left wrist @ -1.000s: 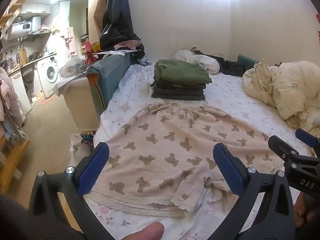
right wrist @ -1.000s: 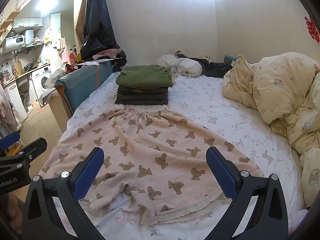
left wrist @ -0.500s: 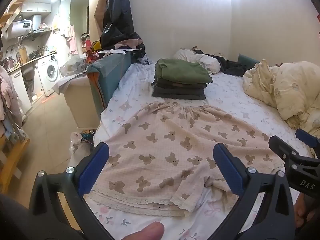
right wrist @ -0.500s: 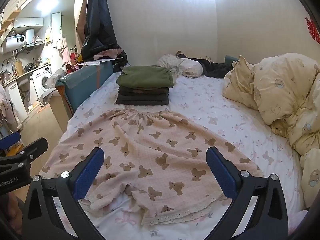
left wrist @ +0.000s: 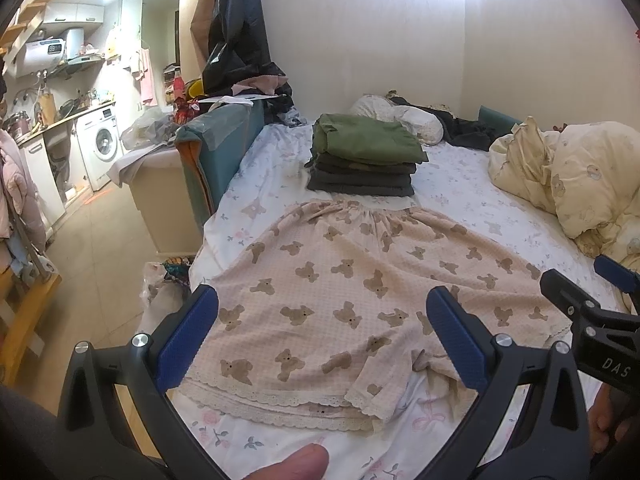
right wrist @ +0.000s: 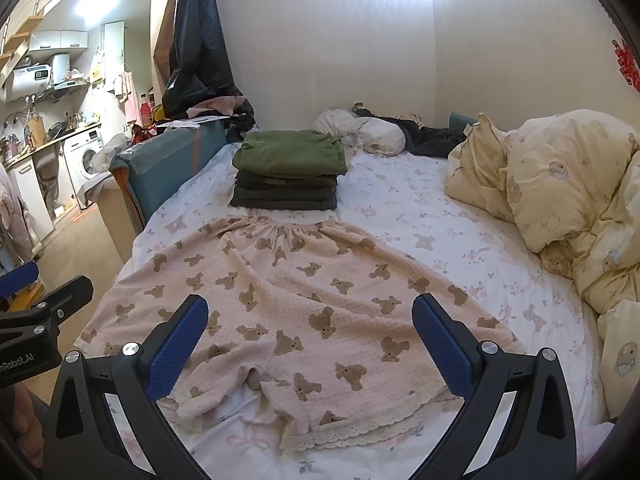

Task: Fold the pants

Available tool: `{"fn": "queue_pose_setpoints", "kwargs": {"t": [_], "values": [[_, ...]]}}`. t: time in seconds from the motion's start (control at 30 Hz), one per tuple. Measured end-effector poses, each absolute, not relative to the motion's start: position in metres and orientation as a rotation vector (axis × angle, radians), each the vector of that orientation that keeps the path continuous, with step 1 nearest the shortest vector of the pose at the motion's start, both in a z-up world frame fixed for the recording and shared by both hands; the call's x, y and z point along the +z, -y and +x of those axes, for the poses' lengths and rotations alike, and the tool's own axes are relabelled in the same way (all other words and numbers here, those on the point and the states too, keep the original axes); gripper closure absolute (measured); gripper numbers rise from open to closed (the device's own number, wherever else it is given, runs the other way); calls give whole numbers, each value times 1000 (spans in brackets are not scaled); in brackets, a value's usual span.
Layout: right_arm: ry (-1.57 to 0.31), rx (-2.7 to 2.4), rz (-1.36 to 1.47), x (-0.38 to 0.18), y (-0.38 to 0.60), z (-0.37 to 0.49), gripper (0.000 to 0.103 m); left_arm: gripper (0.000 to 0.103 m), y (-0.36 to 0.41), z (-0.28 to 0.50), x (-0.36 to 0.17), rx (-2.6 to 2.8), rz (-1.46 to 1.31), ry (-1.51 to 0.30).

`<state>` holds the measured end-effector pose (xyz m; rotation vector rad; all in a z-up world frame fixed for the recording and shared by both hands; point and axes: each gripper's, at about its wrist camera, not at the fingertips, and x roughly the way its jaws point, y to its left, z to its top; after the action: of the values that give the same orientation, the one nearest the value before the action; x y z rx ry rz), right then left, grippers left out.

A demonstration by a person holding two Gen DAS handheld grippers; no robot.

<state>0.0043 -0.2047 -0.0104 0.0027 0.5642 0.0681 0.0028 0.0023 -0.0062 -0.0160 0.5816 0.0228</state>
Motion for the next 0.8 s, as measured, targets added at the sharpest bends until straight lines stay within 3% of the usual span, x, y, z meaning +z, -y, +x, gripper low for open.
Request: {"fn": "queue_pose_setpoints", "kwargs": {"t": [0.8], "values": [[-571,80,-1,-14,203,4,0,1,-9,1,-5,35,-12,-580]]}}
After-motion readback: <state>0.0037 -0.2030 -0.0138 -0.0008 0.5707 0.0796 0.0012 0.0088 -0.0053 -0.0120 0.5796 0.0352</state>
